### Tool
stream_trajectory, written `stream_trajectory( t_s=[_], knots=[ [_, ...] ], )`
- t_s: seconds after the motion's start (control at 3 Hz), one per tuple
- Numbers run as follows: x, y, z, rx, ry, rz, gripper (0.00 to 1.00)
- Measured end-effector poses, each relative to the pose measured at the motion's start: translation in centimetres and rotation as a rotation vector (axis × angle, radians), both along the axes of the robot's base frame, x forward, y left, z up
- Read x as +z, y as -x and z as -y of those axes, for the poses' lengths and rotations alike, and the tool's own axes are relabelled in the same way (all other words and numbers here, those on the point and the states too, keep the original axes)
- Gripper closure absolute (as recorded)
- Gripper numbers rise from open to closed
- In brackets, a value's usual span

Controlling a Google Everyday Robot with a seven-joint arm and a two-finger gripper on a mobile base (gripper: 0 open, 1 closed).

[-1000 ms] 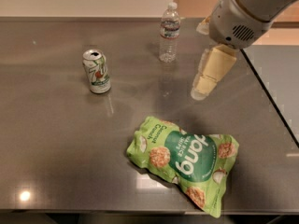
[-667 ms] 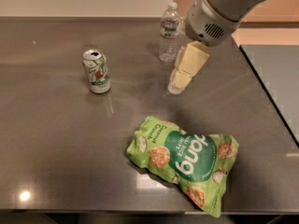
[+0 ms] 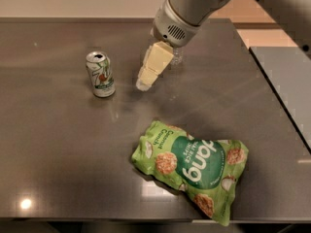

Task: Move 7up can near green rice chip bag

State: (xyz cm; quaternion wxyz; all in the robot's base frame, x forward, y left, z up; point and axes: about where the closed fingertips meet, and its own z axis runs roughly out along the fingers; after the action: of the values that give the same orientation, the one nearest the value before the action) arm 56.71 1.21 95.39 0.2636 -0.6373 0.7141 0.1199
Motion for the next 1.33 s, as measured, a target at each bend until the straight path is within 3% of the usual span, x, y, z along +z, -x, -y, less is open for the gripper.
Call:
stream_trajectory(
  t_s=[0.67,1.33],
  knots=[
    [-2.1,-3.0,-6.2,-0.037,-0.052,0.009,0.00],
    [-3.3,-4.8,-10.4,-0.082,-0.091,-0.029,0.00]
  ],
)
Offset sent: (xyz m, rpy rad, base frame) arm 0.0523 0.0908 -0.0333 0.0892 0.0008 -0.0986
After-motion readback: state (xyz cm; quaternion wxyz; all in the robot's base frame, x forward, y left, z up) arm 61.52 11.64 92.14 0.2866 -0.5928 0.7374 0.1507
